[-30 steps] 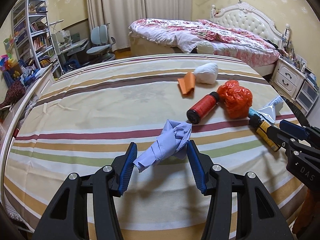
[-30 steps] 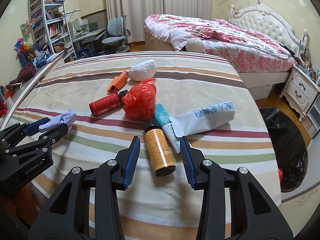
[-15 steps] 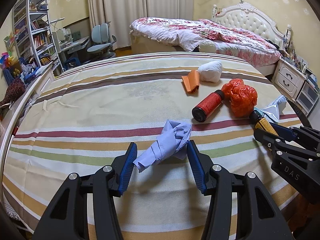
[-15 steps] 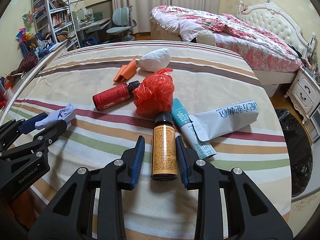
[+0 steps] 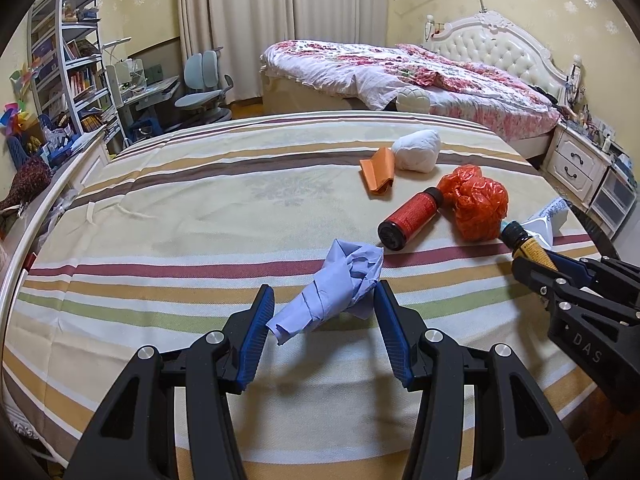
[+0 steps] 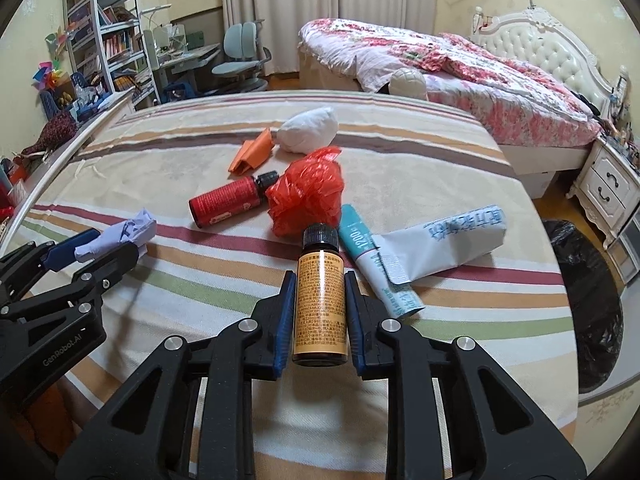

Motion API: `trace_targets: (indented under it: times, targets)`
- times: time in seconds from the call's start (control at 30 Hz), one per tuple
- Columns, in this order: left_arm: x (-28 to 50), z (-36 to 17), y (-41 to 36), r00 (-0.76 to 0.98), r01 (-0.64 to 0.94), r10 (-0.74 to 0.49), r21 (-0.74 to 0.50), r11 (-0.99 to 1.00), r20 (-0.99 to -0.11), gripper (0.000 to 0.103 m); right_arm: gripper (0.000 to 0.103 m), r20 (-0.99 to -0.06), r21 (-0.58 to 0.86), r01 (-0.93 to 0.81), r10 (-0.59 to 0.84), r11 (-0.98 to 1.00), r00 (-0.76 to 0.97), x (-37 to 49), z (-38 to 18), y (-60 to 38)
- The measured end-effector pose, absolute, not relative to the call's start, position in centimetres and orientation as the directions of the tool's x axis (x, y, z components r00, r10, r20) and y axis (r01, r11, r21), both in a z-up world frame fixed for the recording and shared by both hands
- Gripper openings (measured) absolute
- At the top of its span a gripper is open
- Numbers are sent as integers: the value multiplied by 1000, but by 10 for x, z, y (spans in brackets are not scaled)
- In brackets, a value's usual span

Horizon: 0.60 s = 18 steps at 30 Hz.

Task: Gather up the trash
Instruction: 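Carry the cloth and bottle over the black bin and open both tools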

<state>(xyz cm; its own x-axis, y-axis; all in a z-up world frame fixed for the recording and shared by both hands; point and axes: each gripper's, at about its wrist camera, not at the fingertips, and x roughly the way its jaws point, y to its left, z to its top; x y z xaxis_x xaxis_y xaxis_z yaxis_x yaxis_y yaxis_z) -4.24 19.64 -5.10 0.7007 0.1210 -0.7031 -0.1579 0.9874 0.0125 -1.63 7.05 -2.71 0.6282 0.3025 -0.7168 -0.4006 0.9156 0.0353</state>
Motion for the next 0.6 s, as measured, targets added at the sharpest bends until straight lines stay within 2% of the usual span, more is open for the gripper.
trace_targets:
  times: [0.27, 0.6]
  targets:
    - [-43, -35, 174, 742, -107, 72, -11, 994, -667, 51, 23, -650, 46, -335, 283, 941, 706, -27, 0, 31]
    - [-22, -13, 119, 780, 21, -37, -33, 999, -624, 51, 23, -594, 52, -184, 179, 981, 785, -22, 21, -41]
